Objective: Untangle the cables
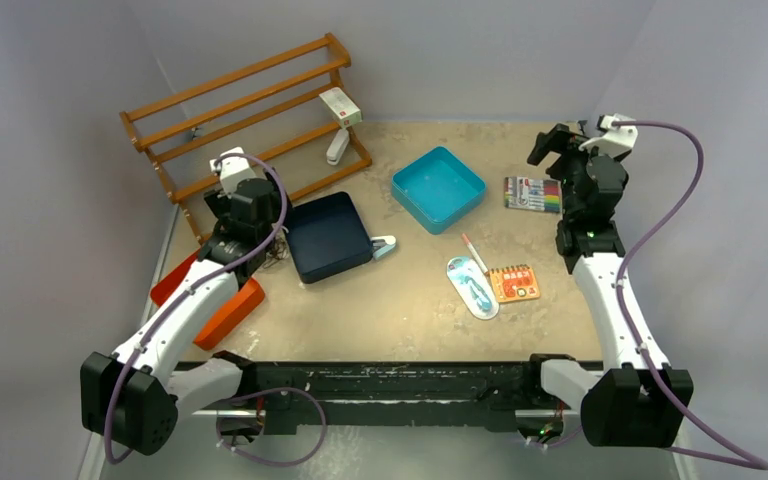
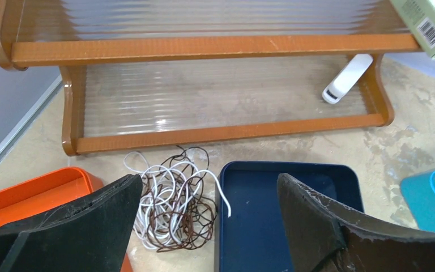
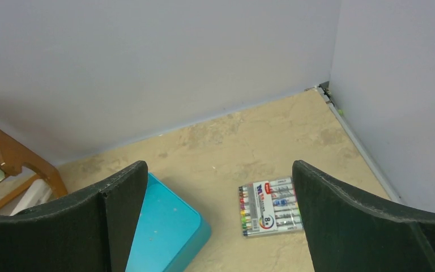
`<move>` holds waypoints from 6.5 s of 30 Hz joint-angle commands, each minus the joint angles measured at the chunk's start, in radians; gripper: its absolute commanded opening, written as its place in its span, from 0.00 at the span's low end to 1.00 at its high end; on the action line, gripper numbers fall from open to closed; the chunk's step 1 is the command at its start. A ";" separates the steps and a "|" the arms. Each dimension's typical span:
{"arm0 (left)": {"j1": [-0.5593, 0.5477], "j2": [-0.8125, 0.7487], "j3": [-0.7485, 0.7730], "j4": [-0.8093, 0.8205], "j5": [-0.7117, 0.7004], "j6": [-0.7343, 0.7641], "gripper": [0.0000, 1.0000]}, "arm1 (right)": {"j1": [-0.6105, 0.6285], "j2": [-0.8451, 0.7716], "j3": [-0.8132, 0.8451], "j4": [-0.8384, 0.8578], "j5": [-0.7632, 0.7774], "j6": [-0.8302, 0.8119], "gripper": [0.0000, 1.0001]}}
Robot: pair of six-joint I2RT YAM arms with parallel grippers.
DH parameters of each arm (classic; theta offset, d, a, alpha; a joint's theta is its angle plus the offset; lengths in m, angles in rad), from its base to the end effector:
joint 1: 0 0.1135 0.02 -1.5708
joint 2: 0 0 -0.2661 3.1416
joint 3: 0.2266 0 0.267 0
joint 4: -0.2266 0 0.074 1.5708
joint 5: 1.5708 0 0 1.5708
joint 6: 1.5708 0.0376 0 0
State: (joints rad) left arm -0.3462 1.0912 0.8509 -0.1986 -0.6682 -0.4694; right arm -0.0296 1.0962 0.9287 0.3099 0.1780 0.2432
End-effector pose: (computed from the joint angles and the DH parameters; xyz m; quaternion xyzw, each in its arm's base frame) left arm 0.2505 -0.0656 0.3019 -0.2246 0.7851 0.0532 0.5748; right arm 0.2745 -0.0148 0.3817 0.1553 0.6372 0.0223 0.7545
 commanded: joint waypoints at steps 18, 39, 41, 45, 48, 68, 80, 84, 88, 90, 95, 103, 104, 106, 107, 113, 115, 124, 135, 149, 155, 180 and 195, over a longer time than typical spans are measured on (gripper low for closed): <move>0.027 0.077 0.196 -0.072 -0.044 -0.026 0.92 | -0.017 0.021 0.087 0.012 -0.084 0.075 0.99; 0.262 0.307 0.280 -0.301 0.247 -0.040 0.93 | -0.018 0.066 0.058 -0.002 -0.178 0.133 0.99; 0.276 0.323 0.275 -0.310 0.261 -0.039 0.93 | -0.018 0.066 0.058 -0.003 -0.186 0.133 0.99; 0.298 0.340 0.251 -0.307 0.297 -0.048 0.93 | -0.018 0.071 0.058 -0.005 -0.197 0.136 0.99; 0.303 0.350 0.226 -0.299 0.324 -0.053 0.93 | -0.017 0.071 0.054 -0.002 -0.202 0.142 0.99; 0.316 0.404 0.170 -0.303 0.419 -0.012 0.94 | -0.018 0.094 0.047 0.003 -0.234 0.163 0.99; 0.316 0.472 0.162 -0.311 0.402 -0.036 0.96 | -0.017 0.098 0.027 0.008 -0.241 0.165 0.99; 0.316 0.520 0.170 -0.308 0.394 -0.046 0.96 | -0.019 0.097 0.015 0.007 -0.242 0.164 0.99; 0.315 0.563 0.186 -0.303 0.397 -0.058 0.96 | -0.018 0.100 0.008 0.009 -0.242 0.165 0.99; 0.316 0.580 0.194 -0.298 0.399 -0.067 0.94 | -0.018 0.100 0.002 0.010 -0.241 0.163 0.99; 0.316 0.606 0.205 -0.290 0.399 -0.071 0.73 | -0.018 0.100 -0.007 0.014 -0.237 0.165 0.99; 0.317 0.568 0.201 -0.276 0.392 -0.067 0.32 | -0.018 0.098 -0.009 0.022 -0.246 0.172 0.99; 0.317 0.560 0.202 -0.273 0.390 -0.067 0.28 | -0.018 0.094 -0.010 0.023 -0.247 0.174 0.99; 0.317 0.537 0.203 -0.268 0.383 -0.066 0.18 | -0.018 0.089 -0.010 0.023 -0.246 0.173 0.99; 0.317 0.521 0.203 -0.264 0.380 -0.066 0.14 | -0.018 0.085 -0.010 0.023 -0.245 0.173 0.99; 0.316 0.386 0.218 -0.268 0.295 -0.055 0.00 | -0.018 0.064 -0.010 0.021 -0.239 0.165 0.99; 0.314 0.335 0.230 -0.275 0.275 -0.043 0.00 | -0.018 0.059 -0.008 0.021 -0.240 0.164 0.99; 0.134 0.206 0.356 -0.340 0.159 0.005 0.00 | -0.017 0.039 -0.012 0.024 -0.245 0.165 0.99; -0.304 0.238 0.482 -0.324 0.135 0.030 0.00 | -0.018 -0.007 -0.015 0.006 -0.252 0.169 0.99; -0.586 0.416 0.411 -0.150 0.576 0.160 0.00 | -0.018 -0.026 -0.049 0.001 -0.260 0.188 0.99; -0.586 0.480 0.323 -0.081 0.616 0.158 0.01 | -0.017 -0.023 -0.064 0.009 -0.269 0.187 0.99; -0.434 0.314 0.198 0.010 0.607 0.090 0.61 | -0.018 -0.037 -0.115 -0.014 -0.208 0.194 0.99; -0.393 0.273 -0.040 0.176 0.649 -0.152 0.51 | -0.005 0.062 -0.080 -0.175 -0.463 0.035 0.97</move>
State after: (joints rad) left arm -0.7361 1.4017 0.8917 -0.1513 -0.0696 -0.5034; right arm -0.0448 1.1435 0.8364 0.1574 -0.1802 0.3134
